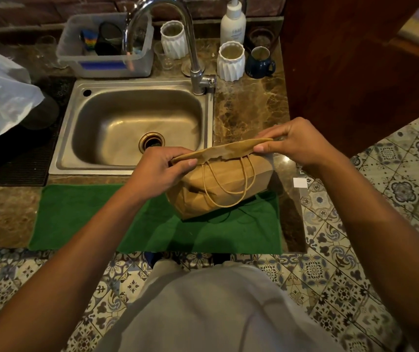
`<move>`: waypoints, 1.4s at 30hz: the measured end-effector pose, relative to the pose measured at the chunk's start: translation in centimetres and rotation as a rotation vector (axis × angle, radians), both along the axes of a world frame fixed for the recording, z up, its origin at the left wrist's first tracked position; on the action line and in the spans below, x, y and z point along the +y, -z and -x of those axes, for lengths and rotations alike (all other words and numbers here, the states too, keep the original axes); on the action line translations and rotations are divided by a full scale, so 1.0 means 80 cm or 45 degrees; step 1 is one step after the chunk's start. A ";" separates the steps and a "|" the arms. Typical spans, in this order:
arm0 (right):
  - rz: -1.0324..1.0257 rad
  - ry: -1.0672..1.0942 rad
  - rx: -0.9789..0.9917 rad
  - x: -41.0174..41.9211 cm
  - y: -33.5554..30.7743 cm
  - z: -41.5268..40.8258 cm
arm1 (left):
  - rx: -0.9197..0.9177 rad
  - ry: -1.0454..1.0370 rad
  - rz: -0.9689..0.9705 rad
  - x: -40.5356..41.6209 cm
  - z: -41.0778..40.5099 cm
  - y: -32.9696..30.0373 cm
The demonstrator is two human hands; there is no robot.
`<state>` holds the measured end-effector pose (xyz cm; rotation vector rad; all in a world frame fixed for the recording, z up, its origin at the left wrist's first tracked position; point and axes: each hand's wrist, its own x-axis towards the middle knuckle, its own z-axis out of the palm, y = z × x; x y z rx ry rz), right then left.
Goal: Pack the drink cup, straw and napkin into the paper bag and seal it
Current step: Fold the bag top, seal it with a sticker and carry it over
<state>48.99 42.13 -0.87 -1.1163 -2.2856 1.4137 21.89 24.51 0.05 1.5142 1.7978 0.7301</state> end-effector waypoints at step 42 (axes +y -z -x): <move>-0.323 0.823 -0.912 -0.043 0.183 -0.108 | -0.054 -0.284 0.018 -0.027 -0.005 0.011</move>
